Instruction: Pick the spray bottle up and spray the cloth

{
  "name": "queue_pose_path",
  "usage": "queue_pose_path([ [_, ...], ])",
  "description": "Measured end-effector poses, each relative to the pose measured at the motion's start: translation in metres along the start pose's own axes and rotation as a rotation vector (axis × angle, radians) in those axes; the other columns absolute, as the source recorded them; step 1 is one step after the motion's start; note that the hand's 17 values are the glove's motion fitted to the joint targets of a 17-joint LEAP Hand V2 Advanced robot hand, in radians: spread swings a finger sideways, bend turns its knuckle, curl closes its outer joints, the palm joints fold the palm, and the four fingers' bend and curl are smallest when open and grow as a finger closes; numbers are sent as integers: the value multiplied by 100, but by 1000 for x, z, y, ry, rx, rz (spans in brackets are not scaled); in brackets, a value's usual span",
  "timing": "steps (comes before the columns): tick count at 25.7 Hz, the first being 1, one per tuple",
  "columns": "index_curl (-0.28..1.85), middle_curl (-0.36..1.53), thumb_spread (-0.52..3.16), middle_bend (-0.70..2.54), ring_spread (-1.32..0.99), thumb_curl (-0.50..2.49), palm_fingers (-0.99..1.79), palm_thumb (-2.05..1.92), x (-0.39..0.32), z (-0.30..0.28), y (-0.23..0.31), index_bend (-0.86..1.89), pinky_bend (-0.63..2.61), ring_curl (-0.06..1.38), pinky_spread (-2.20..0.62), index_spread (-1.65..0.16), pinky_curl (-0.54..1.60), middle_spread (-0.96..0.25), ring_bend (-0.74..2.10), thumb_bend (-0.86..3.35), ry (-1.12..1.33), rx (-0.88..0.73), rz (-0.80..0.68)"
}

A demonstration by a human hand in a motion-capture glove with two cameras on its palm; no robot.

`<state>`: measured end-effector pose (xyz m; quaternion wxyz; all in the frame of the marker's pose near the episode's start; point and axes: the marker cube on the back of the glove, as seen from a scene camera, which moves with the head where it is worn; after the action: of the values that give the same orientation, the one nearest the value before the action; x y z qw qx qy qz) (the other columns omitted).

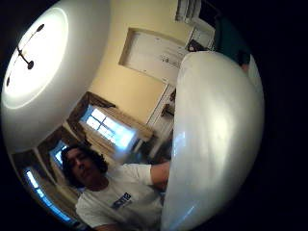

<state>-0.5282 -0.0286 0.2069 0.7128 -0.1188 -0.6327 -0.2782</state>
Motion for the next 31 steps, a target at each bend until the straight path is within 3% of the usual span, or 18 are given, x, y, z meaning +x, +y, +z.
queue_pose_path([
  [18,64,53,69,71,-24,84,140,90,23,27,-16,20,43,44,-33,-29,40,-22,72,-2,5,-50,5],
  [31,62,53,75,69,-24,80,138,84,36,27,-12,18,45,44,-34,-29,40,-22,71,-5,-36,10,52],
])
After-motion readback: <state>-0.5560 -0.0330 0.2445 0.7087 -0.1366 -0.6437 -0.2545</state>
